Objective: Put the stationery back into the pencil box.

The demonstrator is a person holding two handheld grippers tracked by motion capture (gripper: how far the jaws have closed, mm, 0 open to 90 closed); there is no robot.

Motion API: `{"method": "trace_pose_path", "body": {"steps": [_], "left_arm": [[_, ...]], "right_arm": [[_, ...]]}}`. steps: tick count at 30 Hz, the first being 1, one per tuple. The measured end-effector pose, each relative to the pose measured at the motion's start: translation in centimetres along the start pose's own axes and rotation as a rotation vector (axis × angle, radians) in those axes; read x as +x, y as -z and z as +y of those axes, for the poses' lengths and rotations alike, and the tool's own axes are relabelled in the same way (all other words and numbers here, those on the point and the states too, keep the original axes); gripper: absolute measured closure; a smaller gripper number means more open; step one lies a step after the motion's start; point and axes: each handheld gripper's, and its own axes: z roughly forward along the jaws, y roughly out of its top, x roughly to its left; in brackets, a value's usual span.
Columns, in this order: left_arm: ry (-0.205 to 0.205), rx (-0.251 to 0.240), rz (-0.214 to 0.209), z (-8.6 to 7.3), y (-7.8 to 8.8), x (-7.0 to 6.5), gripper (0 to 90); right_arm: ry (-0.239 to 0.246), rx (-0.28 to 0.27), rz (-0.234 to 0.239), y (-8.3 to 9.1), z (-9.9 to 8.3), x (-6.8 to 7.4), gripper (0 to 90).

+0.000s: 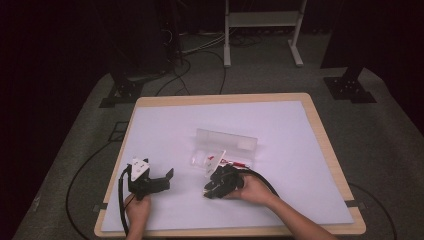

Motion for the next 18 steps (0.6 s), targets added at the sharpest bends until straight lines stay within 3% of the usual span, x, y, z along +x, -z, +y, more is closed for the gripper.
{"method": "trace_pose_path", "body": {"steps": [9, 18], "left_arm": [[0.001, 0.0, 0.0, 0.0, 0.0, 0.0, 0.0], [0.002, -0.006, 0.0, 0.0, 0.0, 0.0, 0.0]], "right_arm": [[-0.002, -0.004, -0.001, 0.3, 0.1, -0.1, 67.8], [-0.015, -0.04, -0.034, 1.5, 1.1, -0.8, 67.9]]}}
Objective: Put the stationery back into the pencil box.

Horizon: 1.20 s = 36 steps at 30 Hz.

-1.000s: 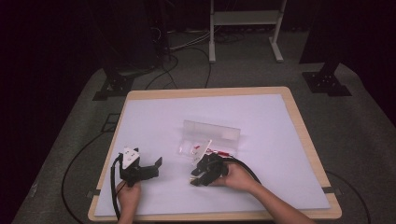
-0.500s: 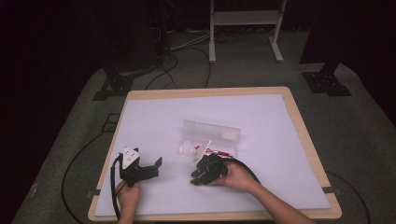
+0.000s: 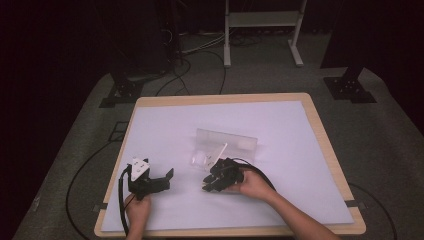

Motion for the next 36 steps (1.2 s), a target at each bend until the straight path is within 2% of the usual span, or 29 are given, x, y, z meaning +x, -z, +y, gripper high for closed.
{"method": "trace_pose_path", "body": {"steps": [17, 36], "left_arm": [[-0.006, 0.001, 0.0, 0.0, 0.0, 0.1, 0.0], [-0.001, -0.003, -0.006, 0.0, 0.1, 0.1, 0.0]], "right_arm": [[-0.041, -0.017, -0.06, 1.3, 1.7, -2.5, 68.0], [-0.055, -0.017, -0.098, 1.1, 3.0, -4.4, 68.0]]}}
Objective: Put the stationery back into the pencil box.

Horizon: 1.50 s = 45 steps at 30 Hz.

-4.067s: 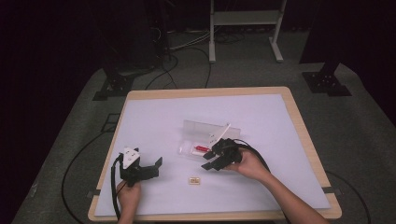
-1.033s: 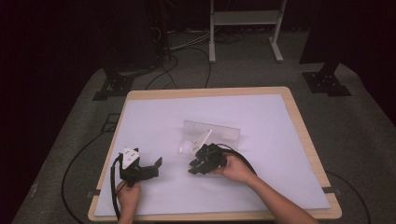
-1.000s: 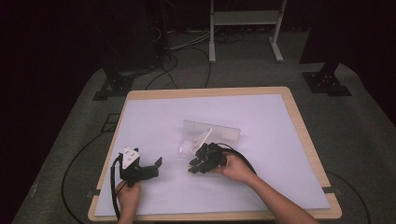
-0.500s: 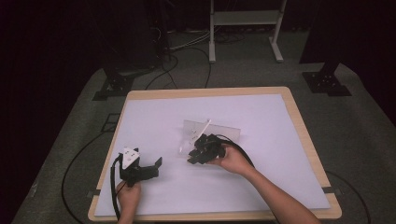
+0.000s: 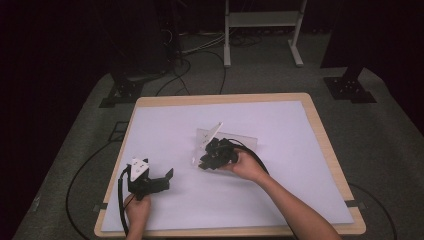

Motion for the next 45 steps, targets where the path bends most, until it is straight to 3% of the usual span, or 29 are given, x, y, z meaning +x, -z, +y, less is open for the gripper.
{"method": "trace_pose_path", "body": {"steps": [28, 45], "left_arm": [[0.007, 0.0, -0.002, 0.0, 0.0, 0.0, 0.0], [0.012, -0.005, -0.004, 0.0, 0.0, 0.1, 0.0]], "right_arm": [[-0.009, 0.004, -0.039, -1.2, 1.6, -2.1, 68.0], [-0.023, 0.021, -0.044, -2.2, 1.4, -3.4, 67.9]]}}
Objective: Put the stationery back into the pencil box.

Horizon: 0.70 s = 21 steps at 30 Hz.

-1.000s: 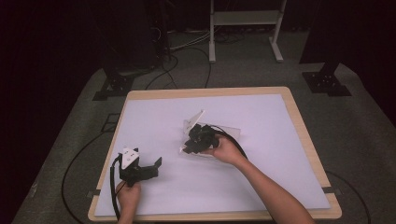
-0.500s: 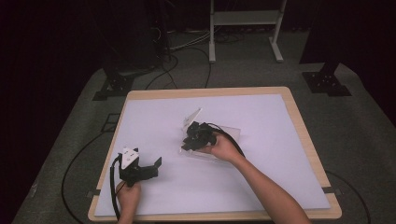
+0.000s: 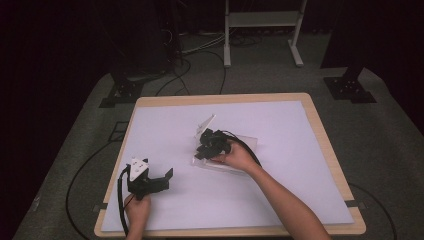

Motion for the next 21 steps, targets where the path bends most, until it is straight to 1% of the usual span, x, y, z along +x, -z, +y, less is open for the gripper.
{"method": "trace_pose_path", "body": {"steps": [8, 13, 16, 17, 21], "left_arm": [[0.002, -0.002, 0.0, 0.0, 0.0, 0.0, 0.0], [0.003, -0.003, 0.0, 0.0, 0.0, 0.0, 0.0], [0.003, -0.005, 0.0, 0.0, 0.0, 0.0, 0.0], [0.004, -0.004, -0.001, 0.0, 0.0, 0.0, 0.0], [0.005, -0.005, 0.0, 0.0, 0.0, 0.0, 0.0]], "right_arm": [[0.008, 0.012, 0.004, -0.6, 0.2, -0.3, 67.9], [0.001, 0.027, 0.003, -1.0, 0.1, -0.5, 67.9], [-0.001, 0.028, 0.003, -1.1, 0.1, -0.6, 67.8], [-0.009, 0.026, 0.005, -1.1, 0.1, -0.7, 67.7], [-0.007, 0.031, 0.007, -1.3, 0.2, -0.7, 67.6]]}}
